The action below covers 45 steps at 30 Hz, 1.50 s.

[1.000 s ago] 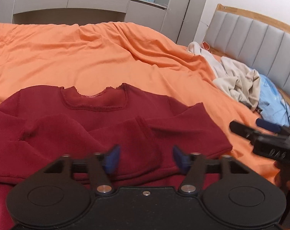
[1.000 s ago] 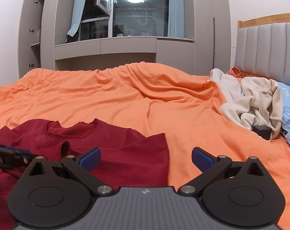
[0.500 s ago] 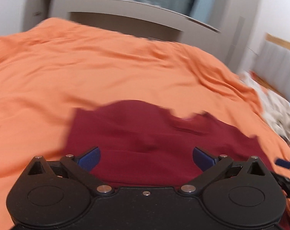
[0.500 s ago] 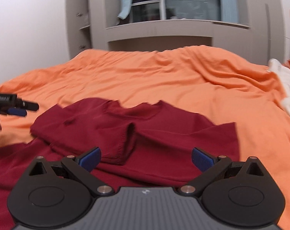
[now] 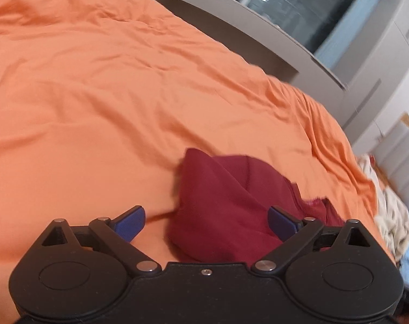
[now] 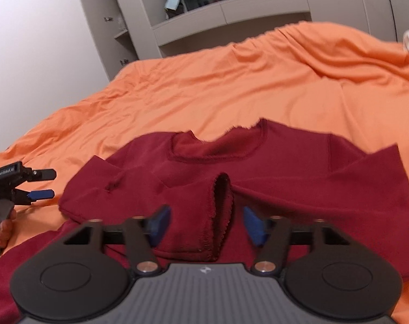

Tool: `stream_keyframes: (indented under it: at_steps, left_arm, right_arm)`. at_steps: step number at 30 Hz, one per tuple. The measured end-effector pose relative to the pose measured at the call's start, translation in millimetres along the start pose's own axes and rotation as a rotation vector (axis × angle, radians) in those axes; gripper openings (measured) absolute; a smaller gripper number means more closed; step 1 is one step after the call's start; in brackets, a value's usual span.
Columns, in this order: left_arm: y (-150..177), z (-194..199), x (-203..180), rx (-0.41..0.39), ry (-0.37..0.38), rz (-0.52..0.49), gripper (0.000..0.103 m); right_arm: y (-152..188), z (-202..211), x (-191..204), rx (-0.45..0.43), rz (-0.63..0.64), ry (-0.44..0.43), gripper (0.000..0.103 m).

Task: Fold small clothes

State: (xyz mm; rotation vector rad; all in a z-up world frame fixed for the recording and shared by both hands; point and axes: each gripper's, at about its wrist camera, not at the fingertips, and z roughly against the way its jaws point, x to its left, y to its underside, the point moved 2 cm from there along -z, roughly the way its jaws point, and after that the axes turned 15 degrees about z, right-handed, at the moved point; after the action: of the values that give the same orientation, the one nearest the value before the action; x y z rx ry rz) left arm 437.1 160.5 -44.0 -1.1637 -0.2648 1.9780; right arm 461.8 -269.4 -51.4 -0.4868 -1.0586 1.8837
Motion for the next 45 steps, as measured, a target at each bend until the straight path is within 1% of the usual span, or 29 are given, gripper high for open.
stream_keyframes:
  at_steps: [1,2,3,4,5,6,7,9,11,13,14,16,18,22,25,27,29,32,35,36,37,38,39,40,41,42,43,44,45]
  left_arm:
    - [1.7,-5.7,-0.7,0.014,-0.004,-0.003,0.092]
    - [2.7,-10.7,-0.9,0.026,-0.010,0.002,0.091]
    - [4.0,-14.8,-0.2,0.038,-0.016,0.009,0.090]
    - [6.3,-18.2,1.7,0.050,-0.023,0.019,0.089]
    - [6.3,-21.9,4.8,0.065,-0.038,0.036,0.088]
    - [7.2,-26.1,8.0,0.075,-0.051,0.051,0.087]
    - [7.7,-28.7,10.7,0.083,-0.059,0.065,0.085]
    - [8.0,-30.2,11.4,0.089,-0.063,0.071,0.082]
    - [8.4,-30.5,9.3,0.098,-0.050,0.064,0.073]
    - [9.7,-31.1,7.3,0.109,-0.041,0.059,0.050]
    - [10.5,-31.6,6.3,0.111,-0.047,0.056,0.046]
    - [11.2,-30.4,3.1,0.104,-0.061,0.044,0.028]
    - [11.5,-26.5,-0.7,0.094,-0.068,0.033,0.016]
    - [13.2,-10.4,-17.4,0.026,-0.133,-0.030,0.012]
    - [15.4,-5.8,-26.7,-0.006,-0.195,-0.089,0.012]
    - [18.1,-15.5,-21.8,0.025,-0.241,-0.099,0.012]
    - [19.4,-20.8,-15.6,0.043,-0.250,-0.071,0.012]
    - [17.4,-19.1,-15.9,0.042,-0.241,-0.076,0.012]
    - [16.4,-19.1,-14.3,0.058,-0.246,-0.068,0.023]
    - [17.1,-18.0,-13.0,0.059,-0.245,-0.063,0.028]
    - [17.3,-15.7,-12.9,0.057,-0.242,-0.059,0.036]
    - [17.3,-13.2,-13.6,0.052,-0.239,-0.057,0.042]
    - [18.1,-9.7,-15.2,0.044,-0.238,-0.058,0.056]
    - [18.9,-5.5,-17.0,0.035,-0.238,-0.060,0.071]
    - [19.7,-0.7,-19.2,0.022,-0.239,-0.065,0.076]
    - [20.7,4.8,-21.4,0.012,-0.238,-0.074,0.081]
    - [22.4,10.2,-24.3,0.005,-0.237,-0.085,0.084]
    - [24.6,15.9,-27.5,0.002,-0.236,-0.097,0.086]
    - [27.3,22.3,-30.7,-0.003,-0.234,-0.108,0.092]
  right_arm:
    - [2.1,-2.5,-1.8,0.010,-0.010,-0.002,0.050]
    - [4.8,-4.1,-3.1,0.015,-0.017,-0.007,0.048]
    - [7.2,-5.8,-4.3,0.020,-0.023,-0.011,0.045]
    - [9.3,-7.2,-5.5,0.025,-0.030,-0.013,0.038]
    - [10.9,-8.7,-5.6,0.028,-0.036,-0.017,0.035]
    - [11.9,-9.6,-5.5,0.031,-0.040,-0.022,0.026]
    - [12.7,-10.7,-5.2,0.033,-0.041,-0.024,0.021]
    - [13.5,-10.8,-4.7,0.030,-0.041,-0.026,0.019]
    - [13.6,-9.9,-3.4,0.026,-0.036,-0.025,0.017]
    - [13.3,-9.3,-1.3,0.022,-0.028,-0.022,0.014]
    - [13.2,-8.6,-0.3,0.019,-0.023,-0.020,0.014]
    - [12.6,-7.2,2.2,0.013,-0.010,-0.011,0.010]
    - [11.4,-4.5,5.3,0.004,0.008,0.004,0.008]
    - [7.0,0.7,14.5,0.028,0.053,0.029,0.006]
    - [7.1,-1.7,20.5,0.051,0.085,0.035,0.005]
    - [8.8,-4.7,20.0,0.065,0.082,0.040,0.005]
    - [9.3,-4.4,17.5,0.064,0.070,0.038,0.005]
    - [10.0,-3.8,16.3,0.062,0.067,0.034,0.006]
    - [9.8,-0.2,14.8,0.058,0.070,0.026,0.012]
    - [9.8,2.2,15.1,0.054,0.073,0.027,0.018]
    - [9.7,5.0,15.6,0.051,0.077,0.027,0.031]
    - [9.4,8.4,16.6,0.049,0.085,0.032,0.038]
    - [9.5,12.4,18.4,0.045,0.095,0.036,0.049]
    - [9.5,17.4,20.6,0.040,0.109,0.036,0.051]
    - [9.7,22.6,23.3,0.037,0.122,0.036,0.053]
    - [9.9,28.5,26.7,0.036,0.136,0.038,0.060]
    - [10.5,35.4,30.2,0.034,0.151,0.041,0.071]
    - [11.3,43.2,34.4,0.026,0.168,0.045,0.076]
    - [12.0,51.4,39.2,0.015,0.191,0.052,0.085]
